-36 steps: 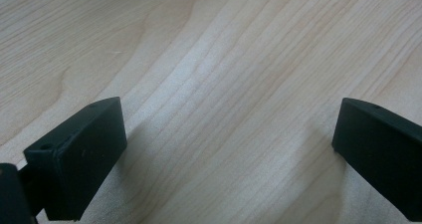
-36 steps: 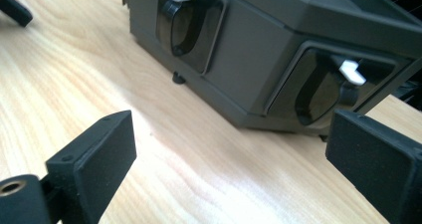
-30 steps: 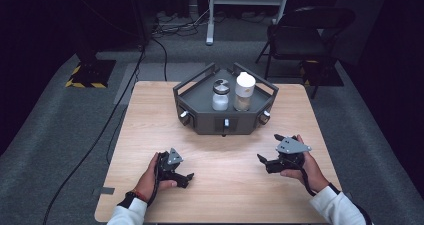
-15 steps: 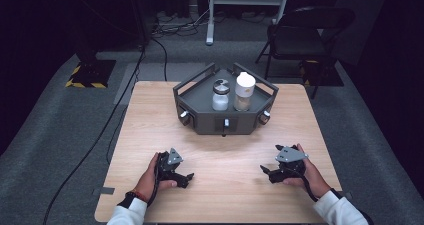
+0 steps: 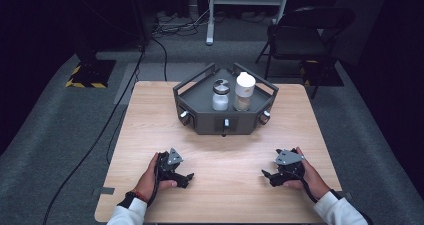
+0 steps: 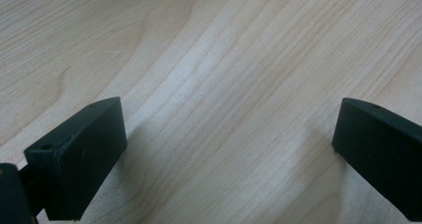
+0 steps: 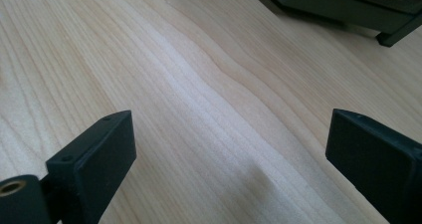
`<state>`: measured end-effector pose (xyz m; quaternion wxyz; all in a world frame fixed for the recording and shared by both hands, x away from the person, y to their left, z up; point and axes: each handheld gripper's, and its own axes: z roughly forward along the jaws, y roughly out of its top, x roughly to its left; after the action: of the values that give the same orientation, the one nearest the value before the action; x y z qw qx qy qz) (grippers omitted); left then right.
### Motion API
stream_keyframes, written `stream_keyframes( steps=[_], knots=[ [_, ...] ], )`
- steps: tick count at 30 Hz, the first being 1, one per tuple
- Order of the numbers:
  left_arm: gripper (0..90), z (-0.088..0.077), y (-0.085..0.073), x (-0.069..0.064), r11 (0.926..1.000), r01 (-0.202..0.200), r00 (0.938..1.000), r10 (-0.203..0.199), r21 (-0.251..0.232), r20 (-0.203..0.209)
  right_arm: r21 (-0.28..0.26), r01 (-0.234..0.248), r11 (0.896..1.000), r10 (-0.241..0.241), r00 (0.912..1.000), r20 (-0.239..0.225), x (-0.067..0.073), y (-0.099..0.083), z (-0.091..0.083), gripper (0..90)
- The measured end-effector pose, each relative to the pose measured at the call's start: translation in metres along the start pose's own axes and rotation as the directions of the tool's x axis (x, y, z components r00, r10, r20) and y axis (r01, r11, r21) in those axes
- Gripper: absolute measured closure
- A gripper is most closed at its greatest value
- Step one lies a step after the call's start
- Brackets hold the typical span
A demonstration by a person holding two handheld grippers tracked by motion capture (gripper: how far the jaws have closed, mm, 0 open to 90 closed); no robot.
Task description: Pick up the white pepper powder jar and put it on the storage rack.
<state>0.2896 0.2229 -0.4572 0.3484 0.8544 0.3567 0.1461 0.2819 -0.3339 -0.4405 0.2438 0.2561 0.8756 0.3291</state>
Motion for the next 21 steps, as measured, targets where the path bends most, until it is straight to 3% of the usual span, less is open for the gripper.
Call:
stream_keyframes(
  steps=[7, 21],
  knots=[
    [0.2, 0.0, 0.0, 0.0, 1.0, 0.0, 1.0, 0.0, 0.0, 0.0, 0.025, 0.018, 1.0, -0.018, 0.9997, -0.014, -0.001, -0.001, 0.004, 5.1],
    [0.2, 0.0, 0.0, 0.0, 1.0, 0.0, 1.0, 0.0, 0.0, 0.0, 0.005, -0.07, 0.998, 0.07, 0.9964, -0.047, -0.014, -0.012, 0.008, 0.2]
  ],
)
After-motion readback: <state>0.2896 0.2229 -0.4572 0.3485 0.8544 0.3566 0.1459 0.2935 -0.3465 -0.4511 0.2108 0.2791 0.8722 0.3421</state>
